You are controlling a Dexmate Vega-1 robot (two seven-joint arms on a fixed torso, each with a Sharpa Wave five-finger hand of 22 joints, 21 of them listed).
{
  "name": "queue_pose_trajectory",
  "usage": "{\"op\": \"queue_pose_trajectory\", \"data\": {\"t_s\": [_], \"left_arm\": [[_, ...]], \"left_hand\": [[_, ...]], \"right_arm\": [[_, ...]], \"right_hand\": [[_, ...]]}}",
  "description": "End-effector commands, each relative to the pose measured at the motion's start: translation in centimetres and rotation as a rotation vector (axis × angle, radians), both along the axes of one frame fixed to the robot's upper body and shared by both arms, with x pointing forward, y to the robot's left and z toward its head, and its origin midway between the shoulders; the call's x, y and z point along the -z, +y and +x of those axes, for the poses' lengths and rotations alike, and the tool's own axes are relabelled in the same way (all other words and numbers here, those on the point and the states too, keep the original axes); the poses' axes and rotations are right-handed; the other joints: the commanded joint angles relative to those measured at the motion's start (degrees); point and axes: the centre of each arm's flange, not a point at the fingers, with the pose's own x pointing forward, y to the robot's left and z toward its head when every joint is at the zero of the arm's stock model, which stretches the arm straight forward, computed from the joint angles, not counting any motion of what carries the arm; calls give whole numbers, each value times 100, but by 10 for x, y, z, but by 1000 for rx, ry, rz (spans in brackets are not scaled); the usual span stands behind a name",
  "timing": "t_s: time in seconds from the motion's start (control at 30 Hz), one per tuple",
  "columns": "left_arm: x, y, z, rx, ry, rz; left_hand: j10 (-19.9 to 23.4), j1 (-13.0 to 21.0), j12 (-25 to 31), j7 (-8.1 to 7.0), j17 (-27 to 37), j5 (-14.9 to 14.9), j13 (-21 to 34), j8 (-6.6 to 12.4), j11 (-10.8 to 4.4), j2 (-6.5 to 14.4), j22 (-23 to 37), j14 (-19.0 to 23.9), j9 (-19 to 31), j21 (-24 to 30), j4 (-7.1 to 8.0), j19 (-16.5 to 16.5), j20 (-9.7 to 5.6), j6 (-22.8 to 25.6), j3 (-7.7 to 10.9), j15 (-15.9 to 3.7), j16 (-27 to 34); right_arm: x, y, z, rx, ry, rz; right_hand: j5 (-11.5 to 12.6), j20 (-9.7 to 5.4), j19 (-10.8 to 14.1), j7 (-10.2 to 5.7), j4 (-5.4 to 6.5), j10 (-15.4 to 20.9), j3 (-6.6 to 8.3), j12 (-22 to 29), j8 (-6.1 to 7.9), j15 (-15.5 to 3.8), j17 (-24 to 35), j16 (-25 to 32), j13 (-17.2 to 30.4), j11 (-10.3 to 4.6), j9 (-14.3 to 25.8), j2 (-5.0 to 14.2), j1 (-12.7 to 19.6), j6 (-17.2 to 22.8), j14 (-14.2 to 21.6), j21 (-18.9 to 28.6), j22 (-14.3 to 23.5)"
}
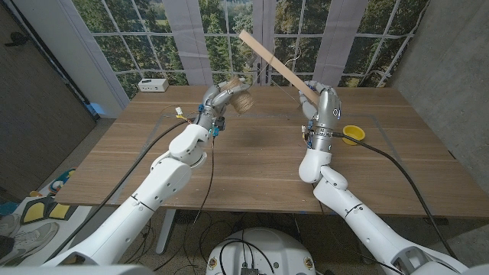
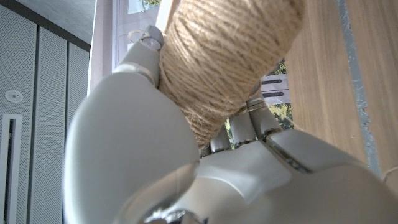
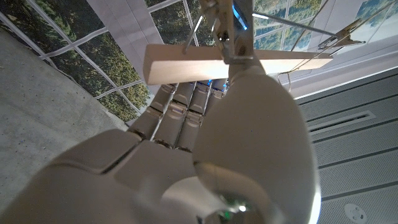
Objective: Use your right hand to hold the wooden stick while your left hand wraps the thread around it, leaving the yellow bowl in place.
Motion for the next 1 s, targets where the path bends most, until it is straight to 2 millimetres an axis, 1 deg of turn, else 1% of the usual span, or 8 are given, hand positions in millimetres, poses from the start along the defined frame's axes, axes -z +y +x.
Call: {"op": "queue_pose_trajectory", "data": {"t_s": [0.03,0.13,0.23,0.37,0.6,0.7,0.8,1.0], "left_arm": [[15,16,15,-24,64,-72],[16,22,16,-18,76,-97],[15,29,18,-29,82,-119],[14,36,20,-21,102,-147],[7,32,17,53,98,-180],[3,34,14,56,85,-187],[-1,37,11,47,67,-198],[-4,39,4,31,54,-198]], "left_hand": [[340,725,-10,-27,-53,-11,5,-29,-297,1033,22,1724,18,807,245,282,-1013,537,528,-2119,-62],[332,721,-20,-30,-114,-13,1,-35,-301,1035,21,1736,22,814,246,275,-1011,545,536,-2120,-108],[349,716,-26,-30,-168,-16,-14,-44,-308,1034,21,1757,24,821,247,270,-1006,545,540,-2121,-144],[336,712,-39,-20,-228,-18,-20,-50,-297,1035,20,1780,30,830,248,266,-1001,551,546,-2121,-184],[346,715,-45,-25,-317,-22,-24,-70,-325,1029,20,1818,37,847,238,259,-1003,543,557,-2125,-244],[356,716,-48,-28,-342,-23,-32,-77,-313,1027,19,1827,38,851,235,256,-1004,540,560,-2126,-261],[346,719,-68,-22,-379,-25,-53,-79,-362,1023,19,1833,44,858,230,253,-1004,549,565,-2128,-289],[338,719,-98,-27,-446,-28,-86,-96,-373,1022,20,1797,51,869,228,249,-1000,533,577,-2130,-356]], "right_arm": [[0,-9,-12,-77,-84,32],[1,-10,-15,-74,-99,26],[3,-13,-17,-70,-116,30],[5,-15,-20,-71,-140,23],[8,-11,-25,-62,-171,-14],[9,-8,-26,-40,-180,-38],[12,-8,-26,-14,-177,-64],[19,-13,-21,48,-151,-81]], "right_hand": [[33,-381,-11,-508,21,583,16,687,24,-683,18,-4,674,-396,797,635,622,525,134,40,10],[35,-383,-10,-502,13,597,16,677,25,-687,25,-12,657,-374,805,637,634,516,127,60,10],[35,-391,-15,-513,9,600,11,672,22,-693,33,-19,656,-411,794,636,640,529,120,78,11],[34,-405,-18,-514,13,591,2,662,19,-684,38,-24,654,-398,793,638,635,522,120,97,10],[33,-410,-28,-528,1,595,-5,655,19,-699,50,-27,658,-402,799,638,653,519,130,129,10],[30,-410,-31,-532,3,600,-17,661,19,-698,43,-33,674,-410,794,640,652,526,137,148,10],[30,-411,-29,-532,1,610,-19,662,23,-698,50,-35,679,-415,801,645,659,529,140,167,9],[29,-417,-39,-531,10,601,-30,654,17,-688,52,-41,687,-419,791,651,651,528,145,191,7]]}}
